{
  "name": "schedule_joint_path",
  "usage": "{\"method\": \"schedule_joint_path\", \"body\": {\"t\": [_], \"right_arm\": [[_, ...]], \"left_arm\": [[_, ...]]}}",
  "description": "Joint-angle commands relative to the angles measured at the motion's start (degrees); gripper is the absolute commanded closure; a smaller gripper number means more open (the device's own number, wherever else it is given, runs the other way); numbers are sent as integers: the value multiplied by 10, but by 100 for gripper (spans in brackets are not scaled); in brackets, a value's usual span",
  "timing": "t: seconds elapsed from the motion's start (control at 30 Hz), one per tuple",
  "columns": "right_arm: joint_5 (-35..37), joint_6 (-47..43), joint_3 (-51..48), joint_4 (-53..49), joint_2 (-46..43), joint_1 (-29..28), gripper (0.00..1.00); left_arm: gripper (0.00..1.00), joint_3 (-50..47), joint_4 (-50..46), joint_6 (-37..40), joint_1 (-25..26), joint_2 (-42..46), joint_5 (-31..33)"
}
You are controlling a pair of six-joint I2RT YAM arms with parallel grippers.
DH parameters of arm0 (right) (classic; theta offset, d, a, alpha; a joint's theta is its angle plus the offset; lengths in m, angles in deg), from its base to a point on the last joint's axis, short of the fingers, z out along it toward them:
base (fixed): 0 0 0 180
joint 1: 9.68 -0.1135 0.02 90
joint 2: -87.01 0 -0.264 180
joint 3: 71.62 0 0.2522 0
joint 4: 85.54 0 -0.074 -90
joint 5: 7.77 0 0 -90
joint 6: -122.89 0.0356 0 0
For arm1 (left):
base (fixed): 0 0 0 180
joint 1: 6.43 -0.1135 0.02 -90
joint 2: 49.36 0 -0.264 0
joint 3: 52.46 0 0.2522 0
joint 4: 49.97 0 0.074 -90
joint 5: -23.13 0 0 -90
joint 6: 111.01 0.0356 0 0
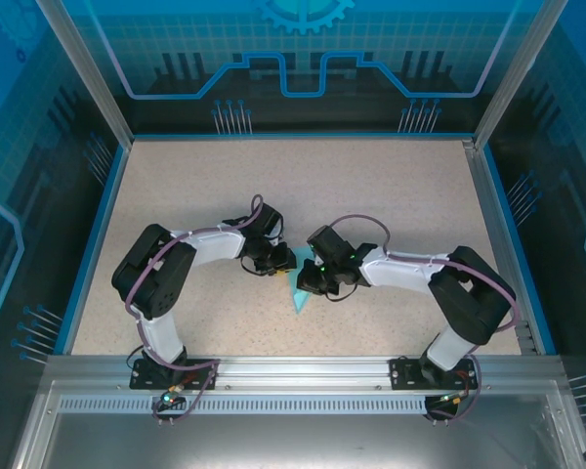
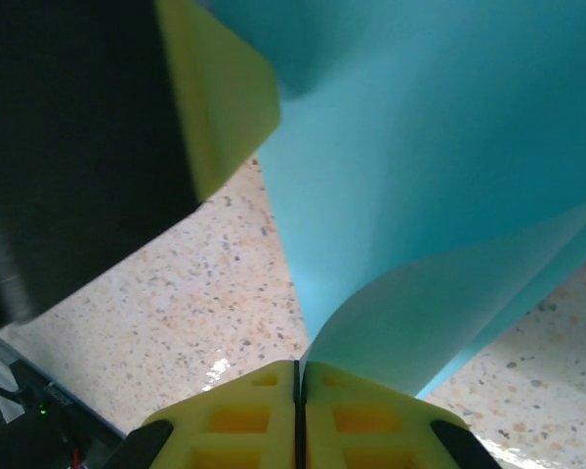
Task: Fold a paper plane with a square sheet of paper (pick it up from the middle)
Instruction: Third fold the triangle at the center of the table.
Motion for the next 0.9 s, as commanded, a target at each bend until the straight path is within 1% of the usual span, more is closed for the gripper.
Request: {"method": "schedule_joint_path", "body": {"t": [0.0,0.23,0.33,0.53,0.87], "right_arm": [[12,-1,10,-3,12,-3,91],[33,21,10,-19,22,-6,90],[39,32,8,-3,23,-6,90],[29,33,5,22,32,-9,90],[31,25,10,9,44,-12,90]], "left_arm": [[77,15,-24,18,3,3,8],[77,15,-25,18,2,2,9],[77,16,-25,18,3,1,9],[77,14,-24,18,2,-1,8],[77,13,-24,19,3,-5,7]]}}
